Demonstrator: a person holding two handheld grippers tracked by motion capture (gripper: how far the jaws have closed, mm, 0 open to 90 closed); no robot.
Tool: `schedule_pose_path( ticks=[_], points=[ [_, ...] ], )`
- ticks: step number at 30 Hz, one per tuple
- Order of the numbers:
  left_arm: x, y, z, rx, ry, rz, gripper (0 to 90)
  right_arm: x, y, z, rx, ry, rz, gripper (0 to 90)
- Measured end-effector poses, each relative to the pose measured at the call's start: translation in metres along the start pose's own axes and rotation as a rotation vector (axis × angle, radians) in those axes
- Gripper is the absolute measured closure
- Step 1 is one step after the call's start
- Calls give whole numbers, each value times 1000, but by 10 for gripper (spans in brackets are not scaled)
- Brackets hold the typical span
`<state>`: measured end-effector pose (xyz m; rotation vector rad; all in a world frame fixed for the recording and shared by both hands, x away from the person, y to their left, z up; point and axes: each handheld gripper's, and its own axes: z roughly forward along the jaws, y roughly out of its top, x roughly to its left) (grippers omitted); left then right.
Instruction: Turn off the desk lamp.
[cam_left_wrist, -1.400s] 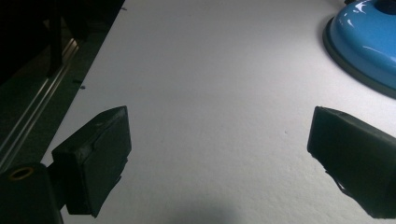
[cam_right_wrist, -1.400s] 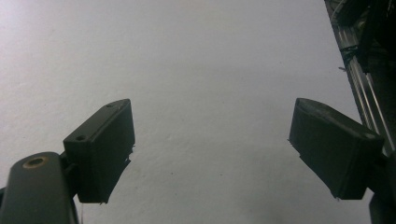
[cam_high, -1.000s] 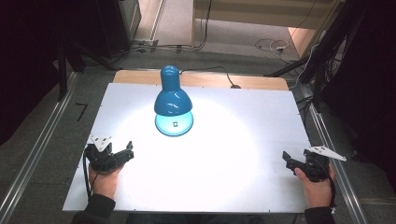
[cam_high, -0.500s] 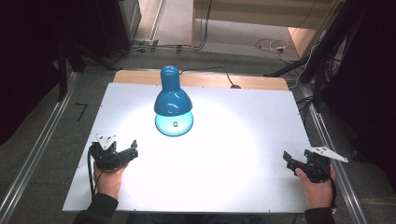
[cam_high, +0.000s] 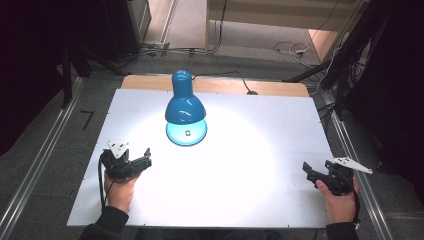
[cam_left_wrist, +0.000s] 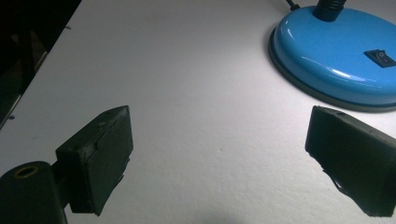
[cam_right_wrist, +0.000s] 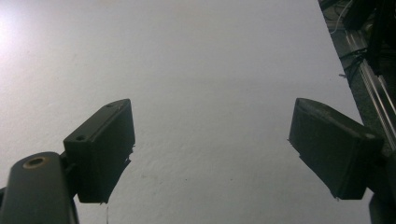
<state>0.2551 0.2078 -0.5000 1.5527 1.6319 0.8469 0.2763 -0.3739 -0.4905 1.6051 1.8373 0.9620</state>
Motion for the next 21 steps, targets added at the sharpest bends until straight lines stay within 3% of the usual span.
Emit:
schedule_pose_path(
  ticks=[21],
  points=[
    [-16, 9, 9, -23, -31, 11, 94, 2, 0, 1, -2, -2, -1, 130]
  ],
)
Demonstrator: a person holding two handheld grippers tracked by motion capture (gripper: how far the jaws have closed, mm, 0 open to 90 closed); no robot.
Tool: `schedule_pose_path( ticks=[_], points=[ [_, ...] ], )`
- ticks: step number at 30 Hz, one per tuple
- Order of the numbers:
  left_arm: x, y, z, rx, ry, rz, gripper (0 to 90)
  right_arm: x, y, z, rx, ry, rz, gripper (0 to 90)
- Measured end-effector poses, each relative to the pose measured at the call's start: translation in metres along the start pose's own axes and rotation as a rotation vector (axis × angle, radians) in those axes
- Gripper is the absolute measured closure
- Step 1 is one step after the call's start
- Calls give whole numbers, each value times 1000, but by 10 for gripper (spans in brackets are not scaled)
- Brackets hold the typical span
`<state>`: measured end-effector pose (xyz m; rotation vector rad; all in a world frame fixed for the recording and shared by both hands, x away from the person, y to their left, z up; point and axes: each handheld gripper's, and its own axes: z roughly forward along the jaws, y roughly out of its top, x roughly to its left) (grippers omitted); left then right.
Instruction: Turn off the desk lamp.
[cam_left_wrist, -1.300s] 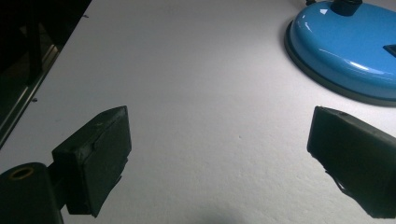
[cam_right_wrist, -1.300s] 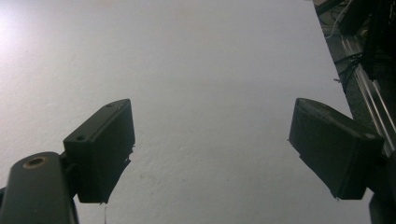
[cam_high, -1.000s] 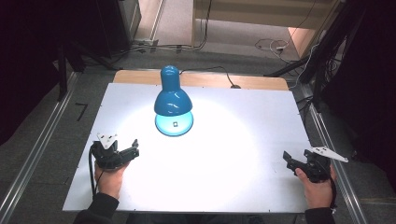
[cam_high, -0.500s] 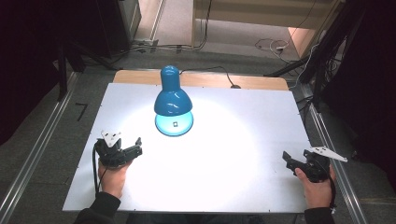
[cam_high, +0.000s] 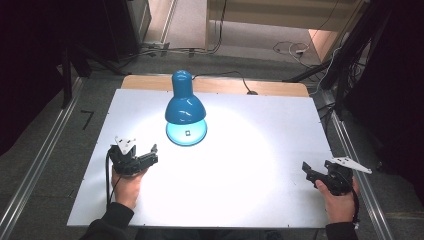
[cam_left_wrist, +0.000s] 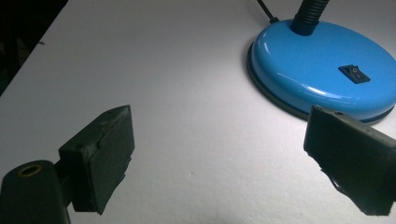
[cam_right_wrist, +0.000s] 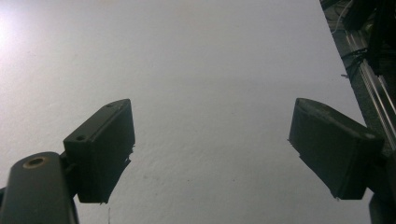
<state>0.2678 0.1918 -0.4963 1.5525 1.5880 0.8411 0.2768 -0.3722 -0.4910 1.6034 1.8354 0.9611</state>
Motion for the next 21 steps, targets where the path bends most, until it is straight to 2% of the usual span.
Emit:
schedule_pose_path(
  ticks=[21],
  points=[
    [-14, 2, 10, -6, -18, 24, 136, 1, 0, 0, 4, 6, -2, 131]
  ],
)
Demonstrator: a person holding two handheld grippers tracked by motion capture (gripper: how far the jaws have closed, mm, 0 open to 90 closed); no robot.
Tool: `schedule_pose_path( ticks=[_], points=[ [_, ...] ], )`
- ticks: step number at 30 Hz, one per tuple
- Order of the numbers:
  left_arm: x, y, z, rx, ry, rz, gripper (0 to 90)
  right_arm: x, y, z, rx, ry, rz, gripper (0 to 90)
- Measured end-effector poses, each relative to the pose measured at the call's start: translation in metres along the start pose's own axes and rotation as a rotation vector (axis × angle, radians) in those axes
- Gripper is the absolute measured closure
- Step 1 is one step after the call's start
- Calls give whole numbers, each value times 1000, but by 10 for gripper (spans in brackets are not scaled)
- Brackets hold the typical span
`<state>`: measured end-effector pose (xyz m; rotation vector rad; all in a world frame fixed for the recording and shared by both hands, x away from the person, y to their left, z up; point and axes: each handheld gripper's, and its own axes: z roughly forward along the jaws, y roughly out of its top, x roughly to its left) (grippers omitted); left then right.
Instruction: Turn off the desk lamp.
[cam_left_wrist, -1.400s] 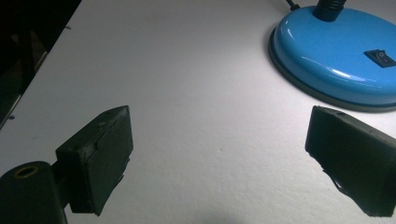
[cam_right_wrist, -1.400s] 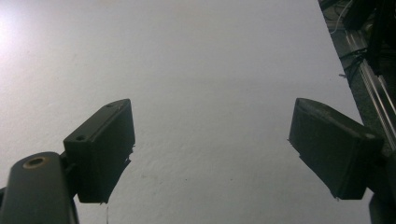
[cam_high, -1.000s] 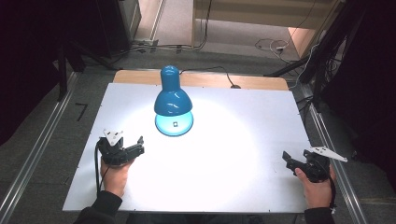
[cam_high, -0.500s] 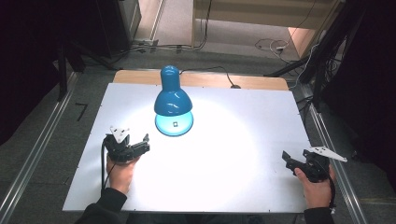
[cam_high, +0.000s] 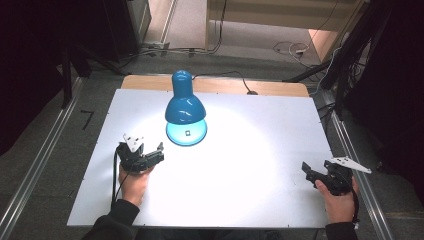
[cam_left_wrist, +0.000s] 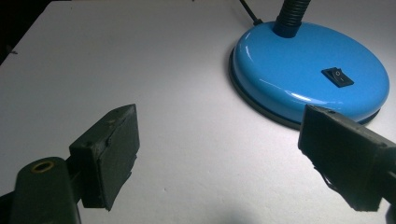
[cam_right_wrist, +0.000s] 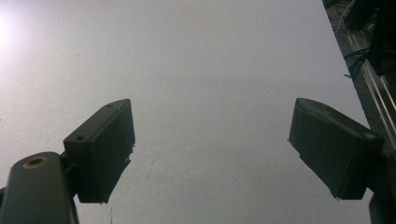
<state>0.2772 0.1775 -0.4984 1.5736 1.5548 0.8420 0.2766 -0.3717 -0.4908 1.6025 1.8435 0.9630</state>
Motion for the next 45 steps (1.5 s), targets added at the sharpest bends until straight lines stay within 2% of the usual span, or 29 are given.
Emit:
schedule_pose_path(
  ticks=[12, 17, 32, 45],
  points=[
    [-9, 4, 4, -4, -16, 4, 196, 0, 0, 0, 0, 1, 0, 130],
    [-15, 8, 7, -9, -39, 9, 255, 0, 0, 0, -1, 2, 1, 131],
    [-26, 11, 18, 2, -68, 16, 334, 0, 0, 0, 0, 6, 2, 131],
    [-33, 14, 25, 1, -76, 16, 399, 0, 0, 0, 0, 7, 1, 131]
  ],
)
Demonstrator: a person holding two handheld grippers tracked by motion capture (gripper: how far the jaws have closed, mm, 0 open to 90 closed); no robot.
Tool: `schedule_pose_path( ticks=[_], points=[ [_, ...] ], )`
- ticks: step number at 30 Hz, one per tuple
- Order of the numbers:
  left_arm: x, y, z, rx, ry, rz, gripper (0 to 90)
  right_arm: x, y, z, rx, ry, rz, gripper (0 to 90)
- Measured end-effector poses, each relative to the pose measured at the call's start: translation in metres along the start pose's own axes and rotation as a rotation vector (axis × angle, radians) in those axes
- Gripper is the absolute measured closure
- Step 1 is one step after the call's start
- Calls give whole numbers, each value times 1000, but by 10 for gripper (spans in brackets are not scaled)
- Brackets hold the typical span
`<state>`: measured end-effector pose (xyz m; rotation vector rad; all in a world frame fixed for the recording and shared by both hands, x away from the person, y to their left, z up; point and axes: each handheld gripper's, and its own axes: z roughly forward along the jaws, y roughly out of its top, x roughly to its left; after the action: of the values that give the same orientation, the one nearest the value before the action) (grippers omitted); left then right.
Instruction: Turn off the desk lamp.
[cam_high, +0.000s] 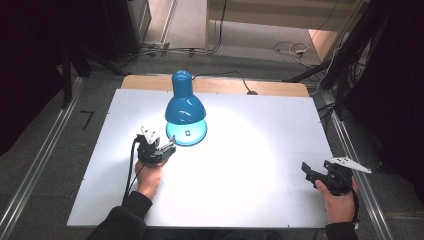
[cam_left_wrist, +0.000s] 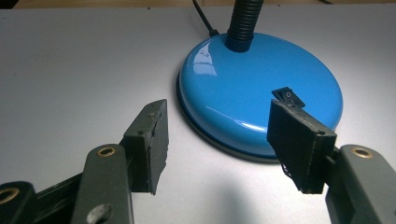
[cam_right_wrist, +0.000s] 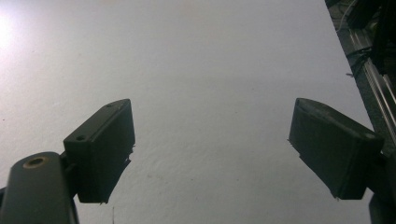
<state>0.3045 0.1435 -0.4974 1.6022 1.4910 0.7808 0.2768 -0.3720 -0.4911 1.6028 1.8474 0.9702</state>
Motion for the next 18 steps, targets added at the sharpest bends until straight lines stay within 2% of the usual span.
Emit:
schedule_pose_path(
  ticks=[12, 18],
  points=[
    [-1, 1, 6, -10, -9, 1, 498, 0, 0, 0, 0, 4, 3, 131],
    [-7, 5, 8, -21, -36, 11, 573, 0, 0, 0, 2, 6, 10, 131]
  ],
)
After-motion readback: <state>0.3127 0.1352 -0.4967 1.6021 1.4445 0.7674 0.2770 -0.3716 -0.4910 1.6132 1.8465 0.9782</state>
